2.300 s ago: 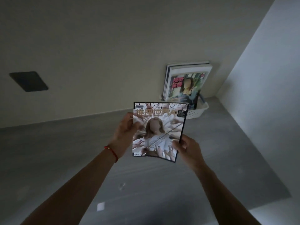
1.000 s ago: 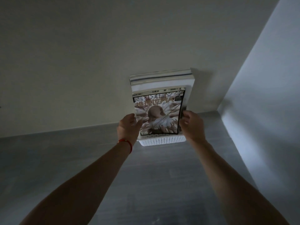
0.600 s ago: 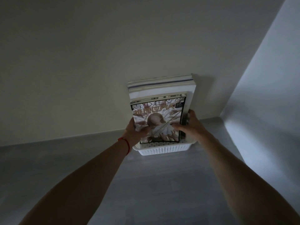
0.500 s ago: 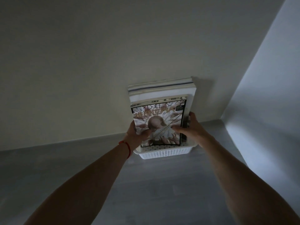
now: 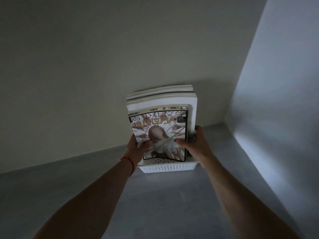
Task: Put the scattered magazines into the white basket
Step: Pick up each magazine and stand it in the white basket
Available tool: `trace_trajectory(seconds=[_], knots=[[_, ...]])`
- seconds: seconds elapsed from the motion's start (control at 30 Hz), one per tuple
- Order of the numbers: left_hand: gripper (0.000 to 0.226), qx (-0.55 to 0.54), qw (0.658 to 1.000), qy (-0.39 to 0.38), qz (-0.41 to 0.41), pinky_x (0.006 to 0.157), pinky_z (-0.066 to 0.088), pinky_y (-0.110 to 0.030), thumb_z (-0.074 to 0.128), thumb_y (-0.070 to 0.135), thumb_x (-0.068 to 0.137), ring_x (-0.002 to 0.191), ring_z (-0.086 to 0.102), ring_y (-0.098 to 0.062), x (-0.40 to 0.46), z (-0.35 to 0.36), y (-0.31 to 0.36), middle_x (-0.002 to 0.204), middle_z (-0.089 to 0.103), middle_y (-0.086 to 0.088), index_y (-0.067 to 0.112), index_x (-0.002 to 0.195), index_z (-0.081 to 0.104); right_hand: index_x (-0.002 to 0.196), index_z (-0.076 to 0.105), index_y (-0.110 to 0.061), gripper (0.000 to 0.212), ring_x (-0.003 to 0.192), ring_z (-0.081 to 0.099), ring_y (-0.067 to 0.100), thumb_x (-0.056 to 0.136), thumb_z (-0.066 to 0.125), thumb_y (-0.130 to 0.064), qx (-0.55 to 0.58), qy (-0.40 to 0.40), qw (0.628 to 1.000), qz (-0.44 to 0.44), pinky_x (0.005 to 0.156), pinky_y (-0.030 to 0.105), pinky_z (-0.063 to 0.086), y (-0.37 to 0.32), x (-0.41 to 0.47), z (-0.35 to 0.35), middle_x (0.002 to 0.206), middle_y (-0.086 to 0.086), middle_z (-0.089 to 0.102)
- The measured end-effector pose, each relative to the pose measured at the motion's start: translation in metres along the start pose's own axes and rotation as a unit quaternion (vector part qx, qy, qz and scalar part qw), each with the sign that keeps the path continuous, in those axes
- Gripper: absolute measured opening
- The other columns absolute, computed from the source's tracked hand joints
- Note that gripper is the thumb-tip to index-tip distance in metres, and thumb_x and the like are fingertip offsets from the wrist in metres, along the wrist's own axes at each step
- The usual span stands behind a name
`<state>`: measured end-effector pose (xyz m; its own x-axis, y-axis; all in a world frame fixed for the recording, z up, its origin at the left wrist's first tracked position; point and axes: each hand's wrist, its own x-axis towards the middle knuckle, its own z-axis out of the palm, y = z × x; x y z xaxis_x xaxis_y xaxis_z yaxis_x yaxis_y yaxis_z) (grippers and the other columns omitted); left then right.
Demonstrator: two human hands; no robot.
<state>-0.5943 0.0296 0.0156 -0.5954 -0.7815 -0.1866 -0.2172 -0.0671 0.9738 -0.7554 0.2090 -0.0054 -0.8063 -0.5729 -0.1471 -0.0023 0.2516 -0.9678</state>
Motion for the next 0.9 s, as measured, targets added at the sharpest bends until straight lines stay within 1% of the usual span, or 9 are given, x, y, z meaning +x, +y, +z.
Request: trace_trajectory(seconds=[0.07,0.2,0.3,0.43,0.57,0.63,0.77,0.83,0.9], knots=[[0.033,0.012,1.000,-0.014,0.004,0.052,0.055,-0.015,0.069,-0.005,0.086,0.083,0.064,-0.023,-0.007,-0.003,-0.001,0.106,0.063,-0.015,0.023,0.096,0.055,0.113,0.043,-0.042,0.073,0.093,0.072,0.013,0.057,0.089,-0.051,-0.009,0.029,1.000,-0.005,0.085,0.047,0.059,0.002,-0.020,0.000,0.102,-0.009,0.071],[0.033,0.036,0.998,-0.049,0.000,0.054,0.055,-0.015,0.071,-0.001,0.086,0.085,0.067,-0.023,-0.024,-0.008,-0.003,0.106,0.066,-0.016,0.027,0.093,0.056,0.110,0.040,-0.047,0.069,0.084,0.065,-0.008,0.058,0.084,-0.059,-0.037,0.088,0.995,0.002,0.070,0.026,0.052,0.003,-0.065,0.000,0.094,-0.020,0.070],[0.031,0.053,0.995,-0.087,0.008,0.054,0.053,-0.013,0.073,0.000,0.085,0.086,0.067,-0.021,-0.040,-0.011,-0.002,0.101,0.067,-0.013,0.026,0.092,0.058,0.109,0.038,-0.052,0.069,0.084,0.066,-0.007,0.057,0.083,-0.062,-0.033,0.130,0.991,0.013,0.068,0.019,0.047,0.005,-0.102,0.001,0.096,-0.018,0.071],[0.025,0.083,0.983,-0.162,0.021,0.061,0.053,-0.019,0.076,0.006,0.083,0.098,0.066,-0.027,-0.055,-0.013,-0.004,0.107,0.068,-0.016,0.022,0.093,0.060,0.106,0.037,-0.056,0.068,0.087,0.068,-0.004,0.058,0.085,-0.062,-0.023,0.184,0.982,0.033,0.078,0.028,0.055,0.009,-0.151,0.003,0.097,-0.019,0.071],[0.027,0.115,0.962,-0.245,0.027,0.096,0.052,-0.050,0.079,0.009,0.081,0.113,0.062,-0.038,-0.079,-0.004,-0.006,0.116,0.066,-0.024,0.023,0.094,0.060,0.113,0.039,-0.049,0.070,0.087,0.070,0.002,0.060,0.084,-0.060,-0.009,0.262,0.963,0.068,0.085,0.036,0.058,0.015,-0.215,0.003,0.099,-0.016,0.072],[0.030,0.124,0.951,-0.280,0.037,0.102,0.047,-0.059,0.082,0.010,0.079,0.116,0.060,-0.040,-0.093,0.005,-0.006,0.118,0.065,-0.024,0.025,0.093,0.060,0.114,0.040,-0.045,0.068,0.086,0.072,0.005,0.063,0.084,-0.056,-0.001,0.302,0.950,0.074,0.084,0.041,0.060,0.019,-0.244,0.004,0.099,-0.012,0.072],[0.036,0.145,0.925,-0.348,0.054,0.102,0.048,-0.054,0.085,0.027,0.067,0.116,0.061,-0.032,-0.118,0.027,-0.002,0.117,0.067,-0.010,0.028,0.094,0.061,0.125,0.038,-0.038,0.071,0.097,0.071,0.013,0.071,0.084,-0.049,0.018,0.371,0.925,0.083,0.086,0.047,0.060,0.026,-0.294,0.002,0.114,-0.007,0.069],[0.036,0.155,0.906,-0.389,0.056,0.100,0.050,-0.047,0.087,0.024,0.071,0.111,0.063,-0.023,-0.128,0.040,-0.002,0.111,0.068,0.003,0.029,0.097,0.061,0.128,0.037,-0.037,0.073,0.103,0.069,0.017,0.073,0.083,-0.049,0.026,0.399,0.912,0.092,0.087,0.049,0.060,0.029,-0.315,-0.001,0.121,-0.004,0.066],[0.044,0.176,0.889,-0.419,0.063,0.095,0.050,-0.040,0.088,0.033,0.070,0.105,0.061,-0.012,-0.140,0.054,-0.002,0.109,0.065,0.008,0.027,0.104,0.061,0.128,0.036,-0.040,0.071,0.107,0.067,0.016,0.074,0.082,-0.050,0.036,0.424,0.900,0.096,0.087,0.048,0.060,0.033,-0.335,-0.003,0.125,-0.003,0.064]])
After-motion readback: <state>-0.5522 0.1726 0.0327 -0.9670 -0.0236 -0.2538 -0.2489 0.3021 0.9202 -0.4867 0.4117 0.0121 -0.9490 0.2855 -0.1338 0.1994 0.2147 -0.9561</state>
